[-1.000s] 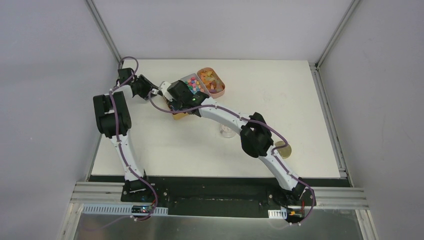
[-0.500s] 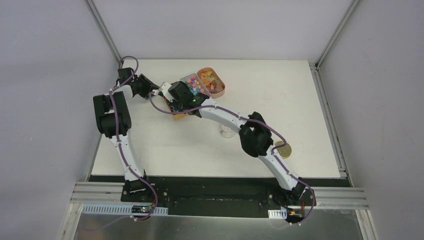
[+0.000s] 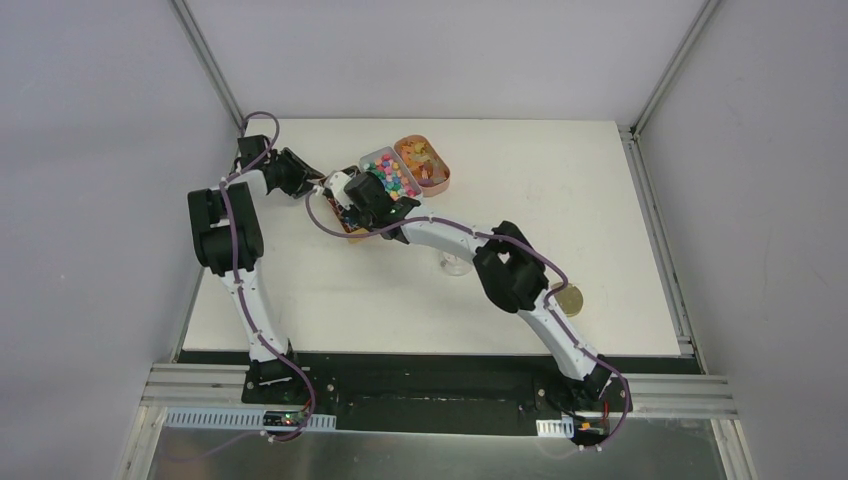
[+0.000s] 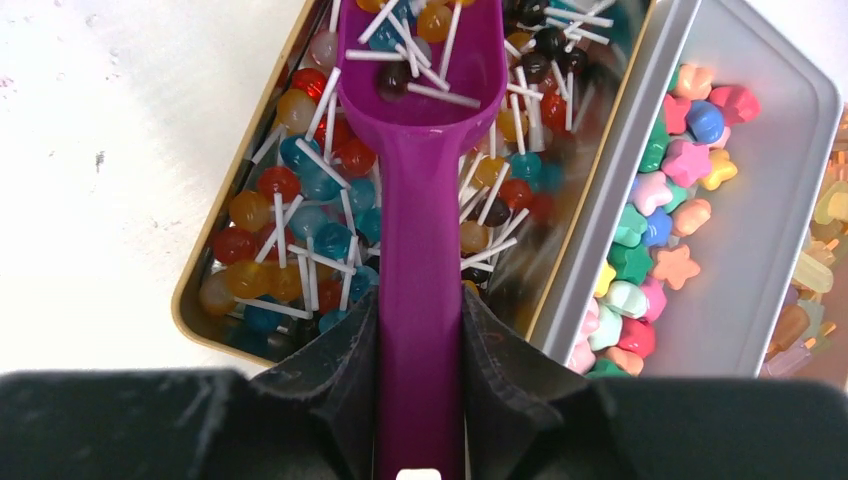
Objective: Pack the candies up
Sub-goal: Scoop the fake candies from the storage box.
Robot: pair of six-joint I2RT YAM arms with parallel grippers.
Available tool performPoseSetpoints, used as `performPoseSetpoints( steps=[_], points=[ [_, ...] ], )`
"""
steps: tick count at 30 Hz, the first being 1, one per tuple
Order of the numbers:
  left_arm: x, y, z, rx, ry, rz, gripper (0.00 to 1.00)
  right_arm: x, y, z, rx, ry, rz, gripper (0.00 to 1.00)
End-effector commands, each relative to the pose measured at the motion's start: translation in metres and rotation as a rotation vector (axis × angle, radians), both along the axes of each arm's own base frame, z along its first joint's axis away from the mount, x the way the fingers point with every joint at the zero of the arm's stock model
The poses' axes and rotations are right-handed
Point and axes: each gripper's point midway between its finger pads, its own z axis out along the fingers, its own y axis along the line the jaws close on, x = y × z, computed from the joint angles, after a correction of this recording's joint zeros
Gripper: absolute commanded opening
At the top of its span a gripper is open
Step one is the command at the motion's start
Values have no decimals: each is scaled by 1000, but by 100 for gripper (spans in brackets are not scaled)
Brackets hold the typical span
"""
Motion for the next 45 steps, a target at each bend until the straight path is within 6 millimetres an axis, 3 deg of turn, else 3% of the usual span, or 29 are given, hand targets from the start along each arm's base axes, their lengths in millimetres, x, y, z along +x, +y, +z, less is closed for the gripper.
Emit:
performPoseSetpoints(
  steps=[1, 20, 28, 33, 37, 45],
  points=[
    [4, -8, 3, -19, -19, -22, 42, -16, 3, 10, 61, 53, 32, 0],
    [23, 25, 16, 18, -57, 34, 46, -14, -14, 29, 134, 40, -11, 0],
    [20, 28, 16, 47, -51, 19, 55, -14, -18, 36, 197, 12, -38, 0],
    [19, 29, 28, 63, -61, 12, 60, -11, -21, 43, 235, -13, -57, 0],
    [17, 32, 39, 89, -68, 20, 60, -6, -24, 41, 259, -7, -69, 0],
    [6, 29, 30, 78, -35, 25, 57, 9, -21, 39, 293, -5, -47, 0]
  ],
)
